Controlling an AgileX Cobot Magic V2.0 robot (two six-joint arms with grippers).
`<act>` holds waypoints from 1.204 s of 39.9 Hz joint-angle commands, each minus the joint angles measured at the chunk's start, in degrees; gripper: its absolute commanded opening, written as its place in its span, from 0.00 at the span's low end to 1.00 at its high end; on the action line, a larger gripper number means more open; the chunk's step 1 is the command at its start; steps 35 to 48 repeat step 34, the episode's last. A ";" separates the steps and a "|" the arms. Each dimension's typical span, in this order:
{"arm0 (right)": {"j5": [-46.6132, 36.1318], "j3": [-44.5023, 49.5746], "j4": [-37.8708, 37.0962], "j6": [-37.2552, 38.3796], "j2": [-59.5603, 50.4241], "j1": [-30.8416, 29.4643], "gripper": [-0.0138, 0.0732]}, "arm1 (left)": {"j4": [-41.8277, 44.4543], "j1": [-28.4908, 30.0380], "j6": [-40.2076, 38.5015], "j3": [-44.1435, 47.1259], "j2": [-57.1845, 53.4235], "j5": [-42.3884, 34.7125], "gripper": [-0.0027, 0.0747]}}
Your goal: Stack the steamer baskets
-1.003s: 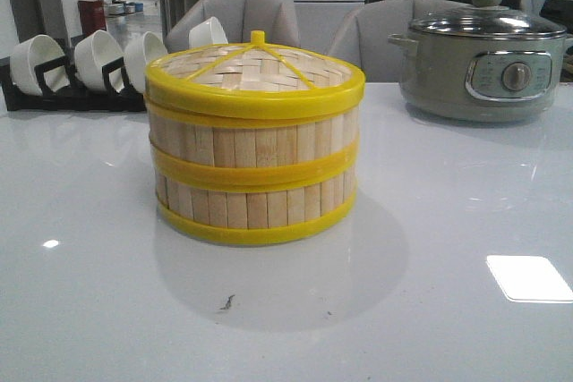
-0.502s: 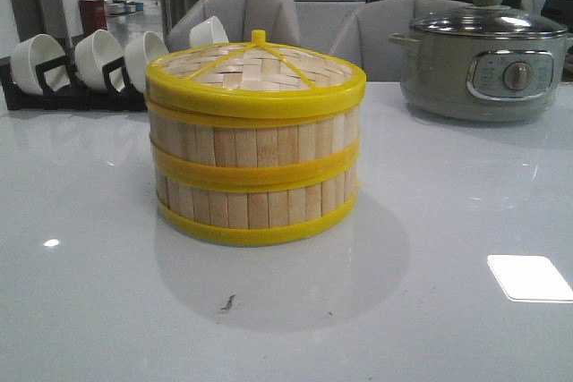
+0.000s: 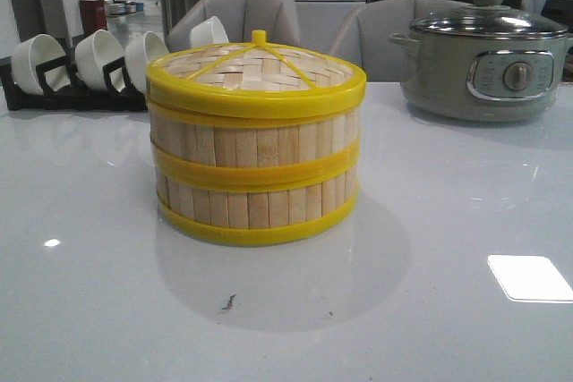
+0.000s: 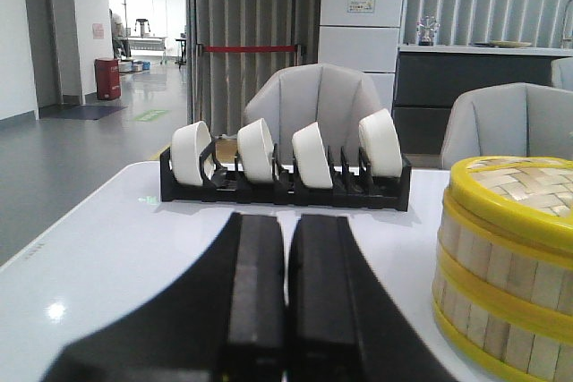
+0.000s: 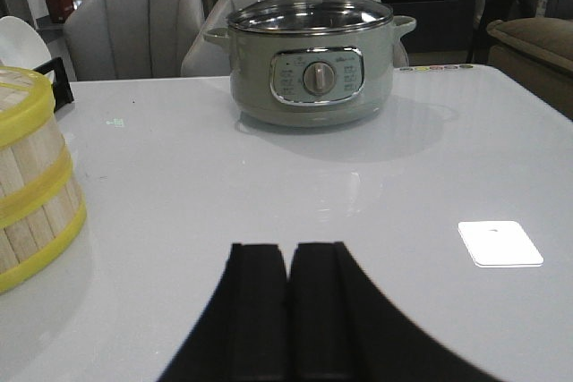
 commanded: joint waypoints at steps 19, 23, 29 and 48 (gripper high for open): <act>-6.59 -0.77 -0.12 -0.48 -1.16 -0.33 0.24 | -0.12 0.08 -0.01 0.03 -0.65 -4.54 0.14; -6.59 -0.77 -0.12 -0.48 -1.16 -0.33 0.24 | -0.12 0.08 -0.01 0.03 -0.65 -4.54 0.14; -6.59 -0.77 -0.12 -0.48 -1.16 -0.33 0.24 | -0.12 0.08 -0.01 0.03 -0.65 -4.54 0.14; -6.59 -0.77 -0.12 -0.48 -1.16 -0.33 0.24 | -0.12 0.08 -0.01 0.03 -0.65 -4.54 0.14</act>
